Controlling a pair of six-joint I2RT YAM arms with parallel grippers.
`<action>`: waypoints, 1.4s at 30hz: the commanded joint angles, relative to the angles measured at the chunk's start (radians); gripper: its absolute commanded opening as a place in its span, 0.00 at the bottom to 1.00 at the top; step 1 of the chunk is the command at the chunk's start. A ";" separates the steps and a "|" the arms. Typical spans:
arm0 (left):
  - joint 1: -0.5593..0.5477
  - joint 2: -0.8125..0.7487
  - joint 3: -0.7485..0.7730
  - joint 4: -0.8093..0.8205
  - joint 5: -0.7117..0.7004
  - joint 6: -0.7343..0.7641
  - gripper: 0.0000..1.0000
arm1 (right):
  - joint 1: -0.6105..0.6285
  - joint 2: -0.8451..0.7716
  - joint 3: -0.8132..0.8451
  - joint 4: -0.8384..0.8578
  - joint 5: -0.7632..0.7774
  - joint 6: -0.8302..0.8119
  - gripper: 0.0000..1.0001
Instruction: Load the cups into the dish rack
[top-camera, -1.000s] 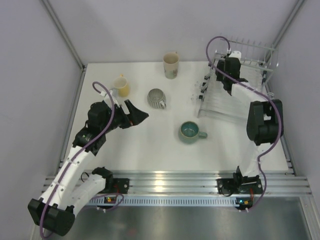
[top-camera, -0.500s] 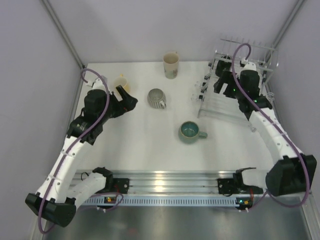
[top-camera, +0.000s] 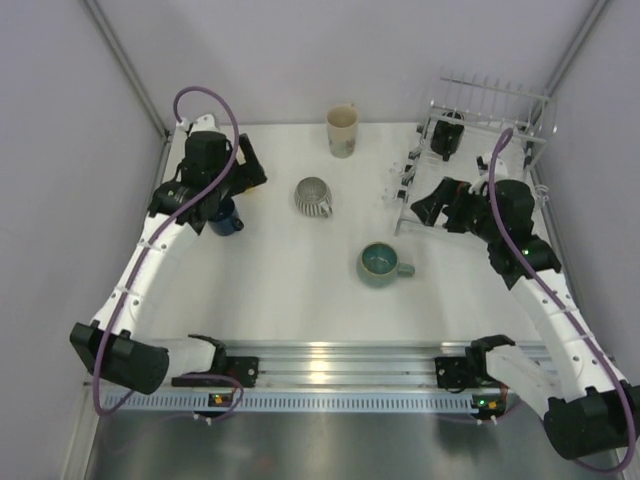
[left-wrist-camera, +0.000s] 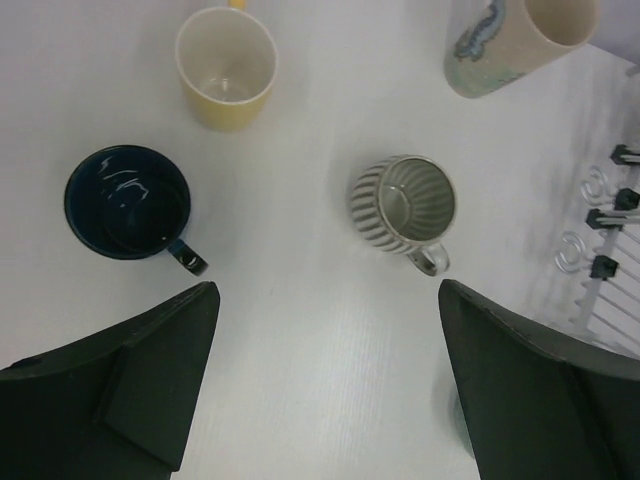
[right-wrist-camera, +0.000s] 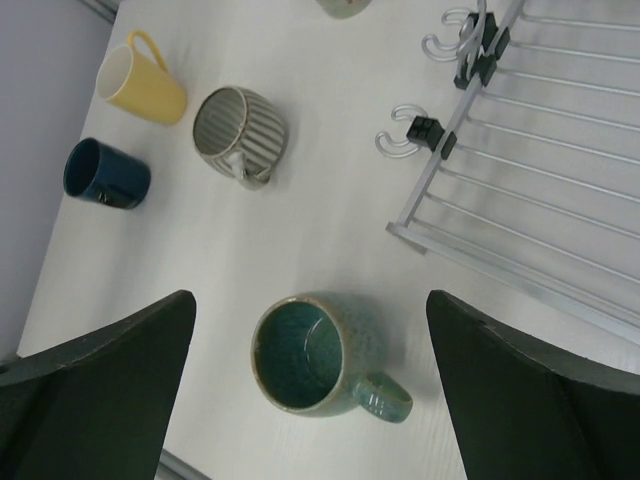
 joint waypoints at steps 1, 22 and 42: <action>0.045 0.040 0.051 -0.072 -0.115 -0.005 0.96 | 0.010 -0.085 -0.029 -0.005 -0.065 0.008 0.99; 0.464 0.301 -0.156 -0.083 0.089 -0.286 0.75 | 0.038 -0.125 -0.040 -0.028 -0.053 -0.032 0.99; 0.492 0.425 -0.200 0.038 0.157 -0.219 0.27 | 0.041 -0.118 -0.029 -0.042 -0.092 -0.030 0.99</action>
